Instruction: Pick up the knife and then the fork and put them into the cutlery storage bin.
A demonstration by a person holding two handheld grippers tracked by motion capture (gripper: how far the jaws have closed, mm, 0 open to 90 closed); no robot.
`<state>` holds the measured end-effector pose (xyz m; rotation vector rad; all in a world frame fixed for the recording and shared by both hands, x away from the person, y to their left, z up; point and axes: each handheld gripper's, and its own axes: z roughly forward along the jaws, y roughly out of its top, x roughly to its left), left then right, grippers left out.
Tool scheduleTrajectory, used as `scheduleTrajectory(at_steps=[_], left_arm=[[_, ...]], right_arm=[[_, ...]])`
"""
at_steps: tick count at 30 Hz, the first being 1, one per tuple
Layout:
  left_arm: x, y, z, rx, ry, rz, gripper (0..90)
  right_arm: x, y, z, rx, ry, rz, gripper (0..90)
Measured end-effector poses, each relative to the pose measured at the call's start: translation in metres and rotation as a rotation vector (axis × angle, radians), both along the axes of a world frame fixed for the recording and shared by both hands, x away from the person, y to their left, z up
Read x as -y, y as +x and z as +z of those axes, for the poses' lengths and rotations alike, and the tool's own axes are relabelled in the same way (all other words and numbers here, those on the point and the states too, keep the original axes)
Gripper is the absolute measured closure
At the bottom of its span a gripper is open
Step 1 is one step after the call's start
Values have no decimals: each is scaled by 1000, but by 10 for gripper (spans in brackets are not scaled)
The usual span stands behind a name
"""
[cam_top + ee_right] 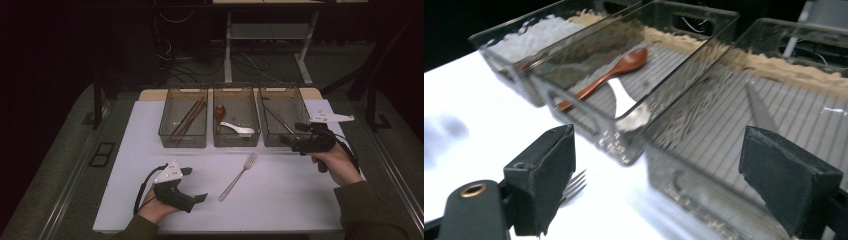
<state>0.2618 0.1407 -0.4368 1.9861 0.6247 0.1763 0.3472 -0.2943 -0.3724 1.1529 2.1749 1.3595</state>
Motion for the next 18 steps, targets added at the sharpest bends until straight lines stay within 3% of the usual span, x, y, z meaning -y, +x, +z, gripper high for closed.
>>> scheduleTrajectory(at_steps=[6, 11, 18], left_arm=[[1, 0, 0, 4, 8, 8, 0], [1, 0, 1, 6, 14, 8, 0], [4, -1, 1, 11, 26, 13, 0]], right_arm=[[-3, -27, -14, 32, -26, 17, 148], [1, -48, -31, 27, -19, 32, 148], [9, -69, -49, 9, 38, 2, 149]])
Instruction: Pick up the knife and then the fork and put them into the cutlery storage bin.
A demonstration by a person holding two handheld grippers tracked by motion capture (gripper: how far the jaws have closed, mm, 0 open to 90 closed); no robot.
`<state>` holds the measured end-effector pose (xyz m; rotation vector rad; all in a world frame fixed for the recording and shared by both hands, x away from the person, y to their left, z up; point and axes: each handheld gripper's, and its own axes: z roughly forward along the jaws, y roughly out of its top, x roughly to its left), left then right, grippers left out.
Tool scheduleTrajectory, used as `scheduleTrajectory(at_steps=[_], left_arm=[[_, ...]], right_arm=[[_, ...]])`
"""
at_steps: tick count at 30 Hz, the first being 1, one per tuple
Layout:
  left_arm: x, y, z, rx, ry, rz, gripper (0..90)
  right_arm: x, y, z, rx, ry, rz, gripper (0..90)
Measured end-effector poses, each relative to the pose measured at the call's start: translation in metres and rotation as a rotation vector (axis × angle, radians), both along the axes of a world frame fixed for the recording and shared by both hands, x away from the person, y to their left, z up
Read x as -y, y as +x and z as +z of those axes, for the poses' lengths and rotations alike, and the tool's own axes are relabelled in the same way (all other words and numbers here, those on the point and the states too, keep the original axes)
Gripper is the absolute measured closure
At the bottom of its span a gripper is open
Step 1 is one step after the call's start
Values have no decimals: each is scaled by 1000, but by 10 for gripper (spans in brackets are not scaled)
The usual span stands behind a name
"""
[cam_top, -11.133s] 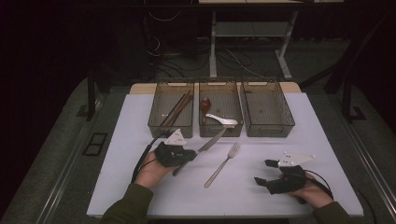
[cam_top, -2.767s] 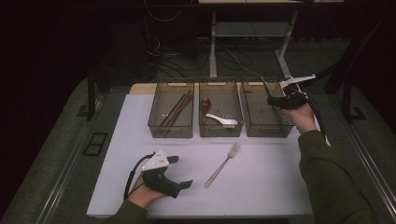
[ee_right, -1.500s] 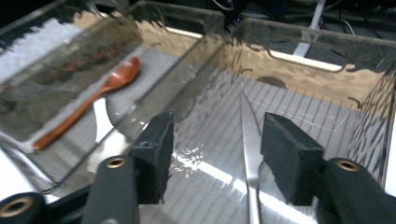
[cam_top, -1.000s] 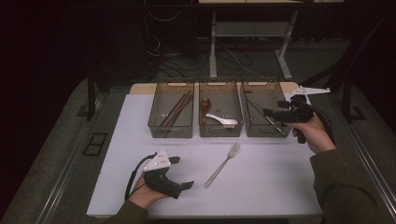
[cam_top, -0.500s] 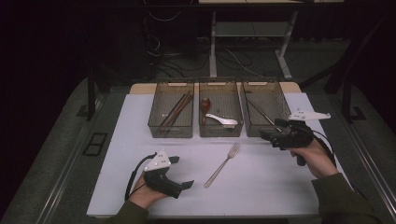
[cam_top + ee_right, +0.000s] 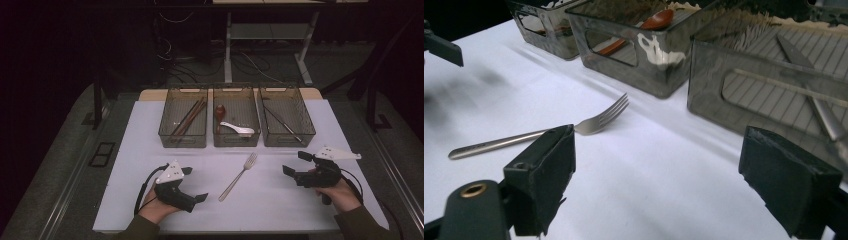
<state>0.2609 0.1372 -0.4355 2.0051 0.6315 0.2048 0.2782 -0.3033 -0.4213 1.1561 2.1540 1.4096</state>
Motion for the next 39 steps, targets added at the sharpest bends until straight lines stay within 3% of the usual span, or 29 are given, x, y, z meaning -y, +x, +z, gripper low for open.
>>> scheduleTrajectory(at_steps=[6, 10, 18, 22, 26, 33, 39], left_arm=[[7, 1, 2, 8, 12, 13, 63], [17, 2, 6, 7, 11, 12, 150], [46, 5, 10, -21, 34, -35, 562], [58, 7, 7, -67, 35, -70, 744], [69, 10, 2, -106, 66, -94, 884], [88, 10, -6, -137, 137, -131, 886], [97, 8, -15, -155, 165, -100, 885]], right_arm=[[2, -13, -10, -19, 10, 5, 149], [2, -18, -17, -31, -18, 20, 149], [0, -17, -18, -32, -33, 33, 149], [0, -17, -18, -33, -34, 35, 149], [0, -17, -19, -36, -37, 37, 149], [0, -17, -19, -42, -43, 42, 149], [1, -17, -19, -44, -35, 41, 149]])
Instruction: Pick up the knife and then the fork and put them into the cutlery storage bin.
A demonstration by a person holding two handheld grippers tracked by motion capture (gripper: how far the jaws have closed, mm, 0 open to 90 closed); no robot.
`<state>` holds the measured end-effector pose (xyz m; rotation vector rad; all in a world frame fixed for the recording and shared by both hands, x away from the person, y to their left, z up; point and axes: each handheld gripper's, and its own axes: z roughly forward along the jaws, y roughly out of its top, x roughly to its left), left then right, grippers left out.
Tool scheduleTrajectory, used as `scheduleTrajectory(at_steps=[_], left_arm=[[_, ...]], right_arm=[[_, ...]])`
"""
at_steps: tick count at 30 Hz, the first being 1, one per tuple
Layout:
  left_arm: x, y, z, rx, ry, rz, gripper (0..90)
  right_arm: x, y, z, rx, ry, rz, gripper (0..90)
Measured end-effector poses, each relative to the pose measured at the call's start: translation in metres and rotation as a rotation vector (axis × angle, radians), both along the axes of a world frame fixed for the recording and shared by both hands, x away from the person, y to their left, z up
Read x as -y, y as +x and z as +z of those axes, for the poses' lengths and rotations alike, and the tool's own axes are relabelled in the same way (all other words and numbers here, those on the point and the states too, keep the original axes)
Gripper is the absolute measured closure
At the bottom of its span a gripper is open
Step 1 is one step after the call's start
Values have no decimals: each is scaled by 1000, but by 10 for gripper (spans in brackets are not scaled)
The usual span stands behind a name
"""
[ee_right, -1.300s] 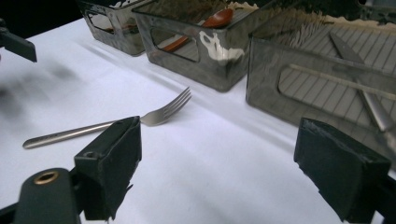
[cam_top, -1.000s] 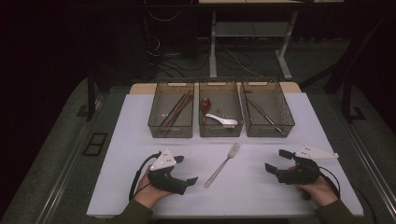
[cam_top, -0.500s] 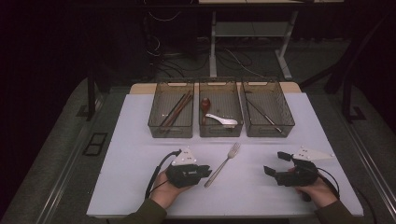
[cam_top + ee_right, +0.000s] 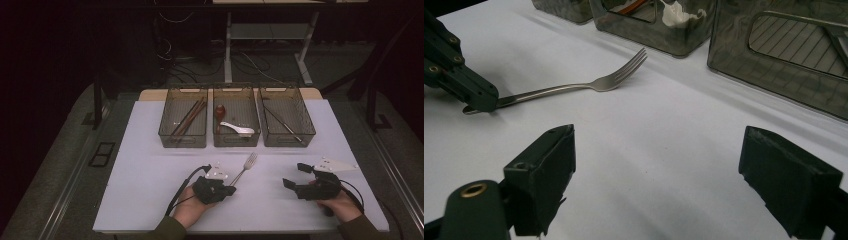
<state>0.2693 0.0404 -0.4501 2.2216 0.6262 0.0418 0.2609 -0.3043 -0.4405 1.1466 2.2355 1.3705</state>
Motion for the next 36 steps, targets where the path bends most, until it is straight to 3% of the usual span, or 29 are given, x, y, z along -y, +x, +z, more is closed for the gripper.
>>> scheduleTrajectory(at_steps=[1, 3, 6, 7, 8, 9, 16, 19, 23, 25, 27, 33, 36], left_arm=[[-1, 1, -1, 7, 25, -17, 886], [0, -1, -1, 1, 14, -1, 886], [-1, 0, 0, 22, 47, -12, 887], [0, -1, 0, 20, 29, 13, 887], [-2, 0, 1, 30, 57, -3, 888], [-3, 1, 1, 40, 58, -1, 887], [-13, 7, 2, 74, 97, 77, 887], [-19, 11, 3, 71, 103, 116, 887], [-21, 13, 3, 68, 87, 116, 886], [-22, 14, 6, 55, 45, 109, 843], [-22, 18, 9, 68, 18, 91, 805], [-14, 36, 17, 87, -38, 54, 691], [-8, 46, 17, 100, -30, 29, 643]], right_arm=[[0, 0, 0, 0, -1, 0, 149], [0, 0, 0, -2, -2, 4, 149], [0, 0, 0, -2, -3, 6, 148], [0, 0, 0, -1, 0, 3, 149], [0, 0, 0, -1, 1, 2, 149], [0, 0, 0, -2, -2, 4, 149], [1, 0, 0, -3, -2, 8, 149], [0, -1, 0, -3, -4, 11, 149], [0, 0, 0, -5, -7, 17, 149], [0, 0, 0, -5, -7, 17, 149], [-1, -1, 0, -7, -8, 17, 149], [0, -1, 0, -5, -8, 19, 148], [0, -1, 0, -6, -9, 19, 149]])
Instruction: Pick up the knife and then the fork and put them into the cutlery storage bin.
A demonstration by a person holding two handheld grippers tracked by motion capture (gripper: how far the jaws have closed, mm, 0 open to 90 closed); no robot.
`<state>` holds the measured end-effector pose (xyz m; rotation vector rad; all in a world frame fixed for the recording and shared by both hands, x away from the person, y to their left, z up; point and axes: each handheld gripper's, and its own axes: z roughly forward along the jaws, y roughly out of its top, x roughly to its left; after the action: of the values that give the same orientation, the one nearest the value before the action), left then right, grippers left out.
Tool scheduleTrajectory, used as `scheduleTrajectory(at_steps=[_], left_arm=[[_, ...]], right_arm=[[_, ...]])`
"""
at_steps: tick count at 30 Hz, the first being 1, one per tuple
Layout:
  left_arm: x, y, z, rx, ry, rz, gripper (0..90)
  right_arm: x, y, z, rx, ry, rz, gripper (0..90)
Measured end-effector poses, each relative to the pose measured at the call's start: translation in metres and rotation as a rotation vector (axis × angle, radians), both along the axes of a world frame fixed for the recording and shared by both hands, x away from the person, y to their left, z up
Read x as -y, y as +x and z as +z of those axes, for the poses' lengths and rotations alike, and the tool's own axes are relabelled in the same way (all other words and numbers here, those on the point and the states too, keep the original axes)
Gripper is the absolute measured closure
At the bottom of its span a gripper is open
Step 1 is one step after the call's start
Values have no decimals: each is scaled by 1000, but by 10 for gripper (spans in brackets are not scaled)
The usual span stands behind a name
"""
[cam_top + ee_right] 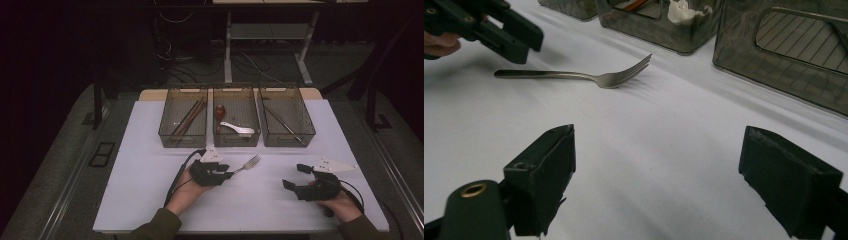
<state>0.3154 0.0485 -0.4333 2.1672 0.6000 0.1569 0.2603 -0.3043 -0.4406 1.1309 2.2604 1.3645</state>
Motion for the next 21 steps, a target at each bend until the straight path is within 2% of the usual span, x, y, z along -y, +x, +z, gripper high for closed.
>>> scheduleTrajectory(at_steps=[5, 8, 10, 21], left_arm=[[12, 13, -5, -11, -9, -15, 621], [19, 18, -9, -9, 16, -29, 620], [23, 20, -11, -7, 19, -32, 624], [30, 21, -20, -17, 63, -60, 734]], right_arm=[[0, 0, 0, -2, 1, 1, 149], [-1, 0, 0, -1, -2, 4, 149], [-1, 0, 0, 1, -2, 6, 149], [-2, -1, -1, 1, -9, 15, 149]])
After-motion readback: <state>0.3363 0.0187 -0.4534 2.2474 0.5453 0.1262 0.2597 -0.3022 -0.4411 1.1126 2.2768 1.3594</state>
